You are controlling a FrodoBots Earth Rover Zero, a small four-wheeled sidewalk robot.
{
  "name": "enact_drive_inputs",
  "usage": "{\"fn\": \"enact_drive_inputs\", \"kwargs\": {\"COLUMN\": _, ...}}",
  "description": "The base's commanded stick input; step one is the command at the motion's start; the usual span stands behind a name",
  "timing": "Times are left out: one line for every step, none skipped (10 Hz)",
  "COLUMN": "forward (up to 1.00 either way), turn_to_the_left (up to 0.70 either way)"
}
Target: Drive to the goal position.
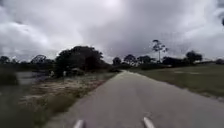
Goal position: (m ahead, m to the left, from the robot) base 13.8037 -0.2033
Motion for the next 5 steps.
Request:
{"fn": "enact_drive_inputs", "kwargs": {"forward": 0.00, "turn_to_the_left": 0.00}}
{"fn": "enact_drive_inputs", "kwargs": {"forward": 0.00, "turn_to_the_left": 0.00}}
{"fn": "enact_drive_inputs", "kwargs": {"forward": 0.00, "turn_to_the_left": 0.00}}
{"fn": "enact_drive_inputs", "kwargs": {"forward": 0.49, "turn_to_the_left": 0.00}}
{"fn": "enact_drive_inputs", "kwargs": {"forward": 0.85, "turn_to_the_left": -0.13}}
